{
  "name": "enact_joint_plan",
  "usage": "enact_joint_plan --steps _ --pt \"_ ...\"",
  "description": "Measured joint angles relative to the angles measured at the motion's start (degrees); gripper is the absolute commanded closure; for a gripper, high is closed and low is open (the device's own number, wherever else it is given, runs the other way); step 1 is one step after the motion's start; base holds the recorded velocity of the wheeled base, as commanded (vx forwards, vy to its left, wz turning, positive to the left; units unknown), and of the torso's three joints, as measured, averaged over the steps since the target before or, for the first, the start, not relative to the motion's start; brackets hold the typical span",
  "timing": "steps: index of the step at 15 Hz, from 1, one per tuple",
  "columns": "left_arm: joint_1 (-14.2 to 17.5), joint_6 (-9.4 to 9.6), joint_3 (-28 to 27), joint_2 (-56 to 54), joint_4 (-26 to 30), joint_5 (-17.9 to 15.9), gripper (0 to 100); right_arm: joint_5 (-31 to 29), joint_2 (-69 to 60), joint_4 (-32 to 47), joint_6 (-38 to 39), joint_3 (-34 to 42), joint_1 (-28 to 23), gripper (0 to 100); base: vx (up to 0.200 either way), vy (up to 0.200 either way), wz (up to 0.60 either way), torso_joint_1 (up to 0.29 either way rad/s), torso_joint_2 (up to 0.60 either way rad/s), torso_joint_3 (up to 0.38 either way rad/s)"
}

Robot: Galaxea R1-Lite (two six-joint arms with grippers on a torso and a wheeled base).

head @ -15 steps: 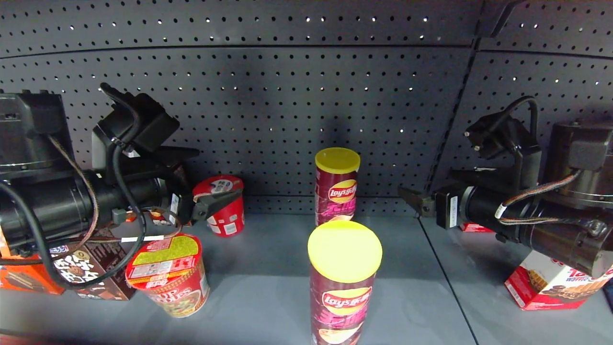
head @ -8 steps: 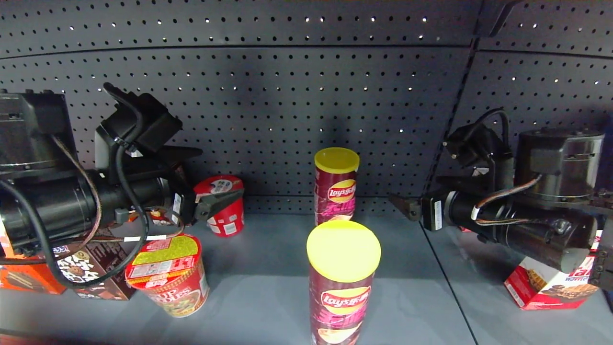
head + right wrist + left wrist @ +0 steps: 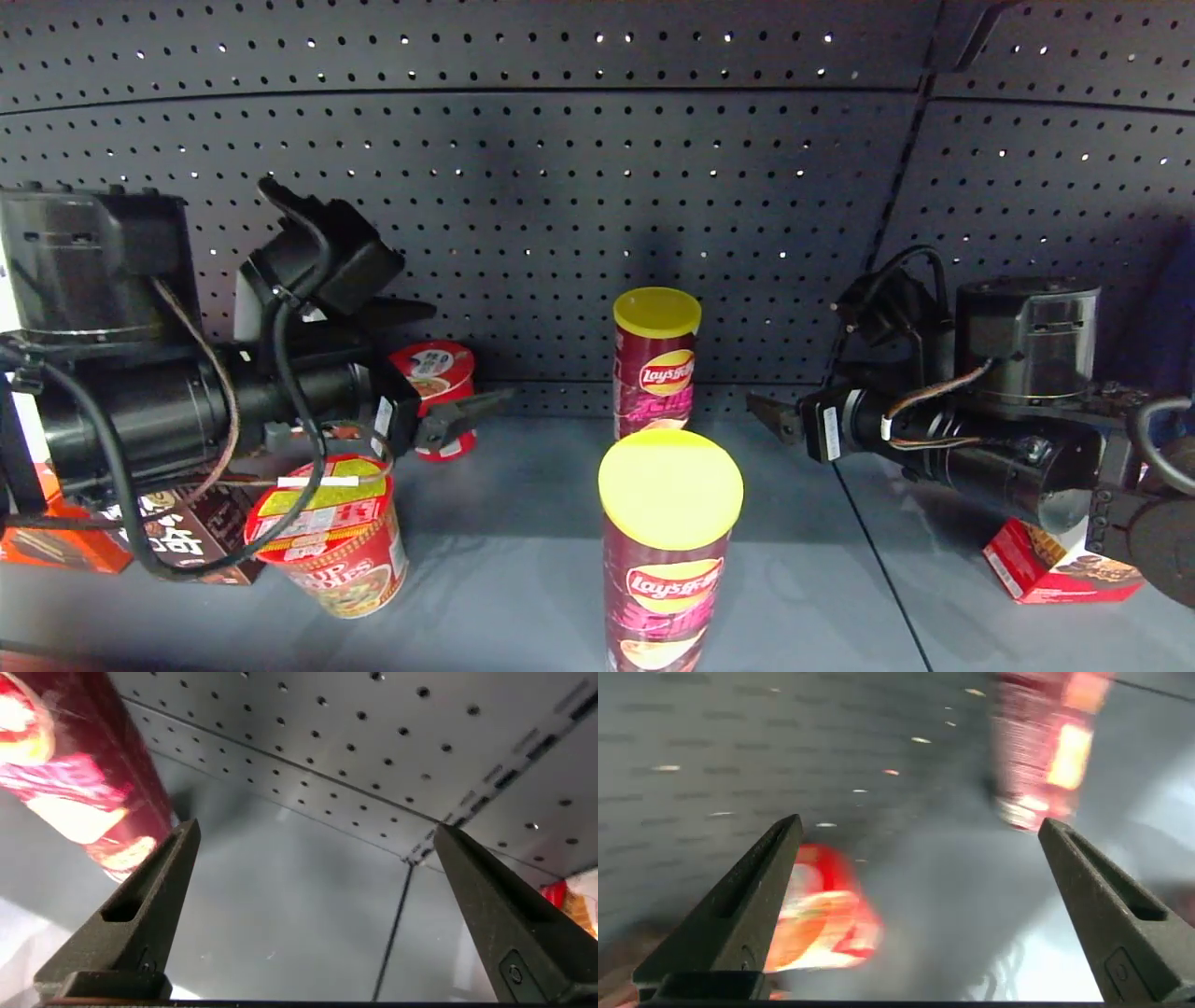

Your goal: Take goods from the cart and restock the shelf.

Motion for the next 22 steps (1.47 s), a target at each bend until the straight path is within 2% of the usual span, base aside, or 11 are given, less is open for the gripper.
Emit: enact_joint_plan --steps 4,10,13,18,22 --pt "-5.47 2.16 6.70 -1.26 -0.01 0.20 0 0.10 -0.09 0.00 0.00 0.22 -0.12 0 0.000 0.000 0.00 0.000 0.00 0.000" --pt "-9.56 3.56 14.84 -4.88 0.05 0.15 0 0.10 0.22 -0.02 0.11 0.28 -0.12 0 0.000 0.000 0.00 0.000 0.00 0.000" --pt "-11.59 3.95 16.04 -5.21 0.02 0.22 0 0.02 0.28 0.00 0.22 0.26 -0.15 0 0.000 0.000 0.00 0.000 0.00 0.000" --pt "-12.34 5.83 16.18 -2.78 -0.12 0.15 0 0.10 0.23 -0.09 0.27 0.74 -1.11 0 0.000 0.000 0.00 0.000 0.00 0.000" --pt "-14.63 6.02 16.09 -0.35 -0.41 0.17 0 0.11 0.20 -0.09 0.27 0.85 -1.44 0 0.000 0.000 0.00 0.000 0.00 0.000"
